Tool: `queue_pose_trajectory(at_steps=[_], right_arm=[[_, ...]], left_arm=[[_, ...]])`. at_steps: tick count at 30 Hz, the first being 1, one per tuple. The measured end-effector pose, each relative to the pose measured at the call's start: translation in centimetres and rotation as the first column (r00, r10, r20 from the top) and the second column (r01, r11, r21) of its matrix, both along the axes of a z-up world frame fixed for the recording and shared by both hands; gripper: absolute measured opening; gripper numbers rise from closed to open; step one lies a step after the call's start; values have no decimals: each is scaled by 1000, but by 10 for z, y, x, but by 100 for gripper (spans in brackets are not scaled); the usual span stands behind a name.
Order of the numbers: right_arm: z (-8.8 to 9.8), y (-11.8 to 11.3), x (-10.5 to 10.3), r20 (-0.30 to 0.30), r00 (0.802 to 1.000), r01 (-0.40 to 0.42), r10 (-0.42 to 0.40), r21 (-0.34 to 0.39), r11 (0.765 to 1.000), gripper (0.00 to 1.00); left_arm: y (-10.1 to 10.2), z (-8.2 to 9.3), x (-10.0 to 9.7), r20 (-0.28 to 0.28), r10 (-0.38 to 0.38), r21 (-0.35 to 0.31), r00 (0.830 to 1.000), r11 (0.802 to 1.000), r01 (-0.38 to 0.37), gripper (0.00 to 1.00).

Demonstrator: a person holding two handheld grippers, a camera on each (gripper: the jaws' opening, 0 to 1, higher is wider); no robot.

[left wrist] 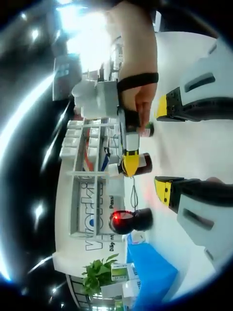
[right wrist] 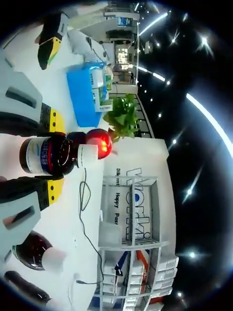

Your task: Rotate the medicine bottle to make it face forward pick up the medicine bottle inspect the drug traceability code place the medicine on the table

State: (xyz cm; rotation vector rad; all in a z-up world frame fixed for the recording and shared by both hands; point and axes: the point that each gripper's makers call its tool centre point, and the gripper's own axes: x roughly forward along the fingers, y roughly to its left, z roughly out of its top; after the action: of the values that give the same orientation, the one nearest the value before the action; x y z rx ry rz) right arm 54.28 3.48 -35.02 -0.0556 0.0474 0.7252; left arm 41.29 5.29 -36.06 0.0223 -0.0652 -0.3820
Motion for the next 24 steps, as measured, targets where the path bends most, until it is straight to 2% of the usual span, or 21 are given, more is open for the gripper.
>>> queue_pose_trajectory(at_steps=[24], right_arm=[[-25, 4, 3, -29, 1000, 1, -2, -18, 1000, 26]], left_arm=[[0, 0, 0, 3, -2, 1, 1000, 1000, 2, 36]])
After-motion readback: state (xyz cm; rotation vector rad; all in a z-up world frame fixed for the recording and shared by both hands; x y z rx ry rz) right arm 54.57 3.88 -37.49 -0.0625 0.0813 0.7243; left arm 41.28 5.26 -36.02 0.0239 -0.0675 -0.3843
